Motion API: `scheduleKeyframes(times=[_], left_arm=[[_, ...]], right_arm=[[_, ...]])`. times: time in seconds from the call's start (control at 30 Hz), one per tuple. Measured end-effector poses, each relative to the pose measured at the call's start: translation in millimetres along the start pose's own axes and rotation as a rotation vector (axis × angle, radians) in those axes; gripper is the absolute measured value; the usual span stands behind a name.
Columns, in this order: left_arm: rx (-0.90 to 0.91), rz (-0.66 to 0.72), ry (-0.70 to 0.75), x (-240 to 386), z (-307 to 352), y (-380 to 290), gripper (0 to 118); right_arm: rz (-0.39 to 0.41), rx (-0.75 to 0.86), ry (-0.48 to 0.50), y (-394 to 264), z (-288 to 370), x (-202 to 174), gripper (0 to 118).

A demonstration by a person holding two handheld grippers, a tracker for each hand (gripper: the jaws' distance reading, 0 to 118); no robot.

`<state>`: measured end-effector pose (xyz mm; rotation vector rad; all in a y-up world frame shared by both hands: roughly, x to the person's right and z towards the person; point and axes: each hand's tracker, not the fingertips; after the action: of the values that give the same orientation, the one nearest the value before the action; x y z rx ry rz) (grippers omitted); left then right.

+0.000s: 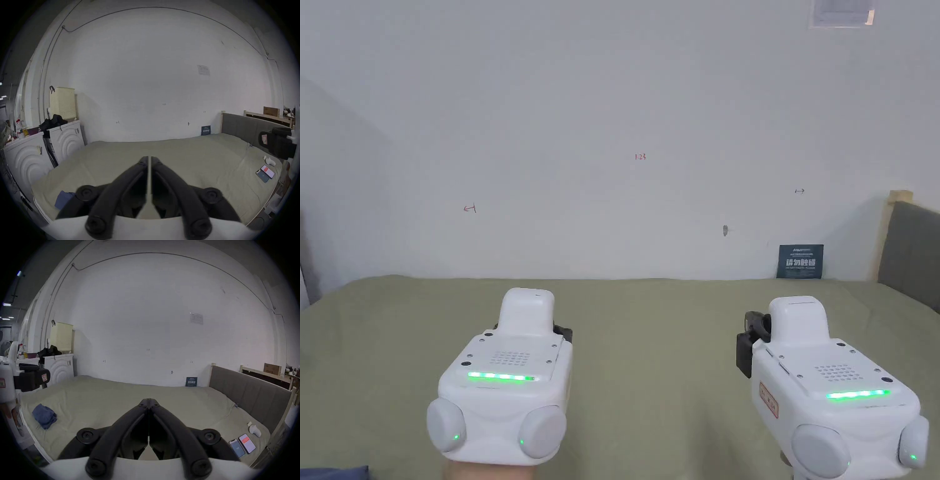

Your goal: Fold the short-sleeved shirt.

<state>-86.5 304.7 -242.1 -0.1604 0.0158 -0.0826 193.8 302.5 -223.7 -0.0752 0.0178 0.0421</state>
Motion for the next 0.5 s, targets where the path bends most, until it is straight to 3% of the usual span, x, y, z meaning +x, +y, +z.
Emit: scheduleKeyframes(times=[0.03,0.07,0.1,0.17,0.2,0.23,0.5], left_arm=[[0.001,0.000,0.005,-0.3,-0.3,2.5,101],[0.007,0.014,-0.003,-1.4,-0.3,2.6,118],[-0.002,0.025,-0.022,-3.0,-0.9,3.7,118],[-0.069,0.007,0.030,-3.8,-13.1,3.1,118],[0.019,-0.016,0.026,-5.3,-8.8,2.8,118],[-0.018,0.003,0.017,-4.8,-9.9,1.3,118],[-0.007,-0.013,0.020,-0.9,1.7,12.8,118]], right_arm=[[-0.005,0.003,0.000,1.6,-0.6,-0.9,60],[-0.004,0.009,-0.005,2.3,-1.1,-1.2,102],[-0.002,0.010,-0.007,3.3,-1.9,-1.2,115],[0.022,-0.005,-0.037,4.0,-9.1,-1.8,114],[0.023,-0.015,-0.041,3.8,-12.8,-1.0,114],[-0.004,0.039,-0.035,-8.0,-2.4,0.0,118],[0.008,0.023,-0.006,4.0,0.6,-0.8,118]])
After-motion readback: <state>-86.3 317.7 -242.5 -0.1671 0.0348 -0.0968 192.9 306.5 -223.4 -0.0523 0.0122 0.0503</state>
